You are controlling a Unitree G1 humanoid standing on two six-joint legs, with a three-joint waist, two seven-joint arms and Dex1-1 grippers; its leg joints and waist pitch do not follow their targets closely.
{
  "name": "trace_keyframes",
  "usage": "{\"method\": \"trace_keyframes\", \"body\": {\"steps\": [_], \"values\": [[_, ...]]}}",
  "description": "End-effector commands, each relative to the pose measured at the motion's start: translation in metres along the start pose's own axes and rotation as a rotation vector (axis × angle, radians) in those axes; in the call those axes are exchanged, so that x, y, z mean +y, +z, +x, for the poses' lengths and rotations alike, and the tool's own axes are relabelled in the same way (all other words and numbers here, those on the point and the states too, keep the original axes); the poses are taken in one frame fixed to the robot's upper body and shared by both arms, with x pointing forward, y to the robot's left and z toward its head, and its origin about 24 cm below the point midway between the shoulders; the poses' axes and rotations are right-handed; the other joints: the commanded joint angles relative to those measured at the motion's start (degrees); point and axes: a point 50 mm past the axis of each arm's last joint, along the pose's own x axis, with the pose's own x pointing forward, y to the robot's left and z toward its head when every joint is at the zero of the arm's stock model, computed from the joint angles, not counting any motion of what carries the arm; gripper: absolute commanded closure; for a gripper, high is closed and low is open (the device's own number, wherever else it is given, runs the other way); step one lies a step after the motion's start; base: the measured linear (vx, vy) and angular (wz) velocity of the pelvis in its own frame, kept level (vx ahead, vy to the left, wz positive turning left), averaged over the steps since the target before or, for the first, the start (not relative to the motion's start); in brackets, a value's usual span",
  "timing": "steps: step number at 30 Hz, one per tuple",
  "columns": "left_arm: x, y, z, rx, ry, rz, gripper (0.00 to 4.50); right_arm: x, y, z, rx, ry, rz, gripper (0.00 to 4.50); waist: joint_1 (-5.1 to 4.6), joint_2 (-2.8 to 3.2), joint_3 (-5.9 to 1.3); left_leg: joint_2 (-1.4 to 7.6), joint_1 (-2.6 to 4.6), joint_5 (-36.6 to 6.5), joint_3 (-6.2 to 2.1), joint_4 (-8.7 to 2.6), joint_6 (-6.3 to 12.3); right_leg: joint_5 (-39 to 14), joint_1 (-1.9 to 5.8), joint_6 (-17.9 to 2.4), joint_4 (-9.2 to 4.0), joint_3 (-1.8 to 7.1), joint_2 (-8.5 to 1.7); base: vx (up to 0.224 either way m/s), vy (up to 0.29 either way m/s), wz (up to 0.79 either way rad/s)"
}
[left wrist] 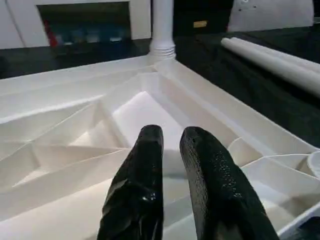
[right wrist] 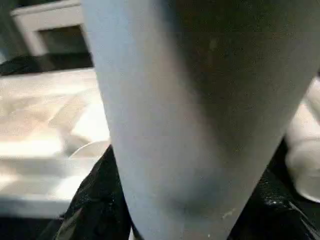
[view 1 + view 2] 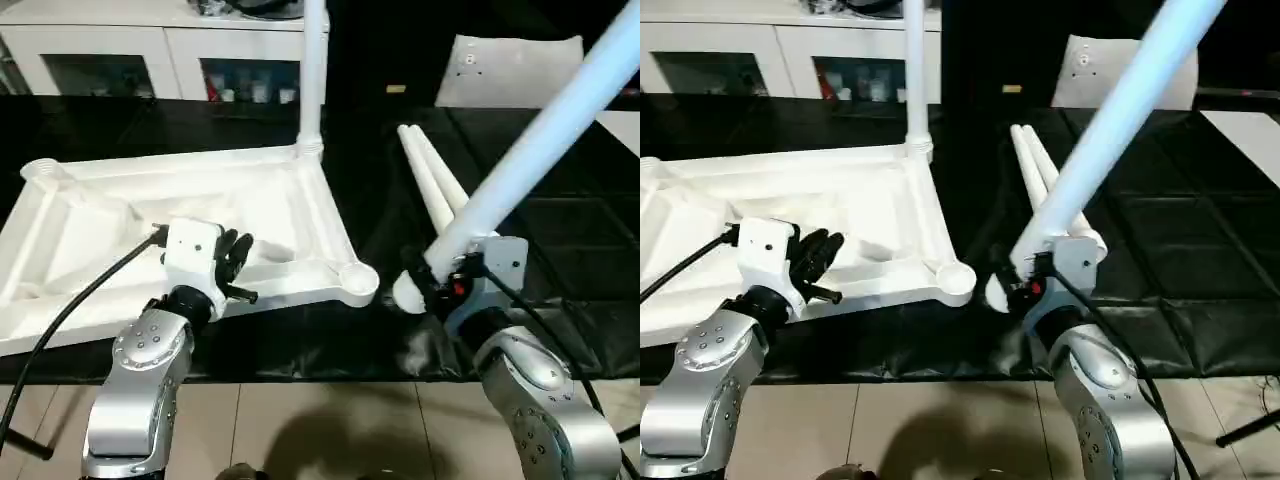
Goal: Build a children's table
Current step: Rotate table base
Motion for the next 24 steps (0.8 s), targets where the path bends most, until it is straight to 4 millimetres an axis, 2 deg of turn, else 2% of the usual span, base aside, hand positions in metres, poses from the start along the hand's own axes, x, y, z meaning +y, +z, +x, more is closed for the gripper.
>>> {"method": "trace_keyframes", "body": {"steps": [1, 2, 3, 4, 5, 6, 7, 8, 9, 10, 11, 12, 13, 14, 15, 16, 17, 18, 19, 20, 21, 22, 23, 24], "values": [[-0.0022, 0.0033, -0.0025, -0.006, -0.006, 0.01, 3.63, 0.005, 0.0065, 0.0008, -0.012, 0.037, -0.037, 2.6, 0.61, -0.65, -2.43, 1.53, -2.28, -17.4, -3.17, -5.7, 2.53, -17.96, 4.19, -5.88, -4.54, 1.32, -6.49, 0.0, 0.0, 0.0], [-0.0032, 0.003, -0.003, -0.001, -0.01, 0.012, 3.63, 0.0053, 0.0059, 0.0013, -0.012, 0.046, -0.044, 2.6, 0.27, 0.02, -2.82, 1.1, -1.8, -20.0, -3.96, -5.57, 3.98, -22.99, 3.9, -5.69, -5.52, -0.02, -6.68, -0.016, -0.008, 0.35], [-0.0034, 0.0029, -0.0031, 0.001, -0.011, 0.013, 3.63, 0.0054, 0.006, 0.0014, -0.014, 0.048, -0.045, 2.6, -0.56, 0.34, -2.79, 1.69, -0.75, -18.65, -4.0, -4.21, 4.36, -23.89, 3.06, -7.24, -6.18, 0.59, -7.5, -0.016, -0.008, 0.35], [-0.0039, 0.003, -0.003, 0.001, -0.015, 0.016, 3.63, 0.0044, 0.0059, 0.0015, -0.02, 0.042, -0.02, 2.6, -0.6, -0.22, -2.0, 2.49, 0.85, -18.87, -2.59, -3.76, 2.26, -26.86, 1.77, -6.32, -7.32, 2.07, -6.97, 0.02, -0.011, 0.35], [-0.0043, 0.003, -0.003, 0.001, -0.018, 0.019, 3.63, 0.0037, 0.0058, 0.0016, -0.024, 0.037, -0.002, 2.6, -0.34, 0.09, -2.27, 2.69, 0.68, -18.71, -2.43, -4.17, 1.22, -27.57, 2.35, -5.65, -7.16, 1.99, -6.7, 0.0, 0.0, 0.0], [-0.0045, 0.003, -0.003, 0.002, -0.02, 0.019, 3.63, 0.0033, 0.0057, 0.0015, -0.026, 0.034, 0.007, 2.6, -0.07, -0.01, -2.53, 3.29, 0.82, -18.74, -2.39, -4.72, 0.05, -24.93, 2.14, -4.57, -6.66, 2.17, -6.11, 0.0, 0.0, 0.0], [-0.0047, 0.003, -0.003, 0.002, -0.021, 0.019, 3.63, 0.0031, 0.0057, 0.0015, -0.027, 0.033, 0.011, 2.6, 0.03, 0.1, -2.59, 3.46, 0.89, -18.99, -2.44, -4.95, -0.29, -23.18, 2.16, -4.43, -6.37, 2.2, -5.9, 0.0, 0.0, 0.0], [-0.0055, 0.003, -0.0027, 0.002, -0.029, 0.016, 3.63, 0.0021, 0.0061, 0.0013, -0.032, 0.028, 0.014, 2.6, -0.03, 0.28, -2.67, 3.65, 0.99, -20.87, -2.55, -5.36, -1.16, -21.06, 2.42, -4.26, -5.82, 2.26, -5.7, 0.0, 0.0, 0.0], [-0.006, 0.0032, -0.0025, 0.001, -0.032, 0.012, 3.63, 0.0008, 0.0069, 0.0012, -0.042, 0.018, 0.016, 2.6, -0.1, 0.32, -2.58, 3.63, 1.21, -23.34, -2.58, -5.55, -1.75, -22.03, 2.53, -3.99, -5.76, 2.25, -5.69, 0.0, 0.0, 0.0], [-0.0063, 0.0033, -0.0025, 0.0, -0.034, 0.01, 3.63, -0.0001, 0.0075, 0.0011, -0.048, 0.012, 0.017, 2.6, -0.37, 0.27, -2.38, 3.38, 1.65, -28.52, -2.58, -5.7, -2.66, -26.25, 2.66, -2.92, -6.15, 2.26, -5.74, 0.0, 0.0, 0.0], [-0.0067, 0.0035, -0.0023, -0.001, -0.034, 0.009, 3.63, -0.0012, 0.0086, 0.0009, -0.058, 0.004, 0.028, 2.6, -0.64, 0.22, -2.23, 3.08, 2.57, -33.36, -2.5, -5.56, -2.94, -31.92, 2.61, -1.88, -6.74, 1.96, -5.63, 0.0, 0.0, 0.0], [-0.0073, 0.0035, -0.0023, 0.0, -0.037, 0.009, 3.63, -0.002, 0.0089, 0.0008, -0.06, 0.001, 0.031, 2.6, -0.96, 0.17, -2.01, 2.76, 3.27, -35.8, -2.36, -5.26, -2.66, -36.27, 2.47, -1.06, -7.43, 1.75, -5.45, 0.0, 0.0, 0.0], [-0.0076, 0.0035, -0.0021, 0.001, -0.038, 0.009, 3.63, -0.0021, 0.0089, 0.0009, -0.059, 0.001, 0.031, 2.6, -1.17, 0.53, -1.68, 2.64, 3.89, -37.79, -2.34, -5.13, -2.53, -38.83, 2.4, -0.66, -7.84, 1.34, -5.23, 0.0, 0.0, 0.0], [-0.0079, 0.0037, -0.002, 0.001, -0.041, 0.008, 3.63, -0.002, 0.0084, 0.0012, -0.053, 0.0, 0.025, 2.6, -2.2, 0.55, -0.98, 2.48, 5.69, -42.34, -2.45, -4.78, -2.57, -42.07, 2.26, 0.1, -9.05, -0.13, -4.39, 0.0, 0.0, 0.0], [-0.0079, 0.0037, -0.002, 0.001, -0.041, 0.008, 3.63, -0.002, 0.0084, 0.0012, -0.053, 0.0, 0.025, 2.6, -2.2, 0.55, -0.98, 2.48, 5.69, -42.34, -2.45, -4.78, -2.57, -42.07, 2.26, 0.1, -9.05, -0.13, -4.39, 0.0, 0.0, 0.0], [-0.0079, 0.0036, -0.0019, 0.002, -0.042, 0.007, 3.63, -0.0018, 0.0082, 0.0013, -0.05, 0.001, 0.023, 2.6, -2.9, 0.56, -1.15, 2.69, 5.38, -42.19, -2.79, -5.24, -2.45, -39.86, 3.44, -0.21, -8.68, -0.11, -4.51, 0.059, 0.022, -0.09], [-0.0081, 0.0037, -0.0016, 0.003, -0.043, 0.009, 3.63, 0.0007, 0.0062, 0.0014, -0.017, 0.024, -0.016, 2.6, -3.53, 0.59, -1.38, 2.67, 5.26, -42.13, -2.78, -5.43, -2.27, -38.88, 4.26, -0.62, -8.51, 0.07, -4.69, 0.07, 0.023, -0.09], [-0.0081, 0.0037, -0.0016, 0.003, -0.043, 0.009, 3.63, 0.001, 0.0061, 0.0014, -0.015, 0.026, -0.019, 2.6, -3.76, 0.46, -1.35, 2.33, 5.01, -40.18, -2.46, -5.28, -1.82, -39.27, 4.48, -1.24, -8.63, 0.74, -5.11, 0.07, 0.023, -0.09], [-0.0081, 0.004, -0.0014, 0.002, -0.044, 0.008, 3.63, 0.0024, 0.0053, 0.0014, -0.006, 0.036, -0.035, 2.6, -3.86, 0.44, -1.47, 2.09, 5.09, -38.81, -2.16, -5.07, -1.49, -39.58, 4.54, -1.71, -8.8, 1.02, -5.29, 0.074, 0.017, -0.03], [-0.0081, 0.004, -0.0013, 0.002, -0.044, 0.007, 3.63, 0.003, 0.0044, 0.0014, -0.001, 0.036, -0.033, 2.6, -2.77, -0.69, -2.01, 0.58, -1.18, -28.07, -2.57, -4.83, 2.43, -39.95, 9.7, -1.32, -8.81, 0.66, -7.63, 0.084, 0.011, 0.01], [-0.0081, 0.004, -0.0014, 0.002, -0.044, 0.007, 3.63, 0.0032, 0.0038, 0.0014, 0.002, 0.036, -0.028, 2.6, -2.77, -0.69, -2.01, 0.58, -1.18, -28.07, -2.57, -4.83, 2.43, -39.95, 9.7, -1.32, -8.81, 0.66, -7.63, 0.084, 0.011, 0.01], [-0.0084, 0.0039, -0.0016, 0.003, -0.046, 0.007, 3.63, 0.0035, 0.0033, 0.0012, -0.001, 0.034, -0.021, 2.6, -2.89, -0.4, -2.51, -0.03, -2.9, -19.01, -2.64, -3.15, 6.56, -40.15, 10.9, -0.13, -9.63, 0.39, -9.76, 0.097, 0.01, 0.27], [-0.0084, 0.0038, -0.0017, 0.004, -0.046, 0.007, 3.63, 0.0035, 0.0031, 0.0011, -0.014, 0.026, 0.016, 2.6, -2.97, 0.83, -3.22, 0.49, -0.47, -14.4, -2.72, -2.7, 7.99, -35.67, 9.81, -2.61, -9.87, -0.14, -9.02, 0.111, 0.014, 0.47], [-0.0084, 0.0039, -0.0019, 0.004, -0.048, 0.007, 3.63, 0.0024, 0.0031, 0.0009, -0.026, 0.011, 0.057, 2.6, -3.91, 1.97, -3.84, 1.7, 2.06, -11.51, -2.65, -3.81, 7.65, -26.93, 8.43, -5.46, -8.36, -0.36, -5.34, 0.111, 0.014, 0.47]]}}
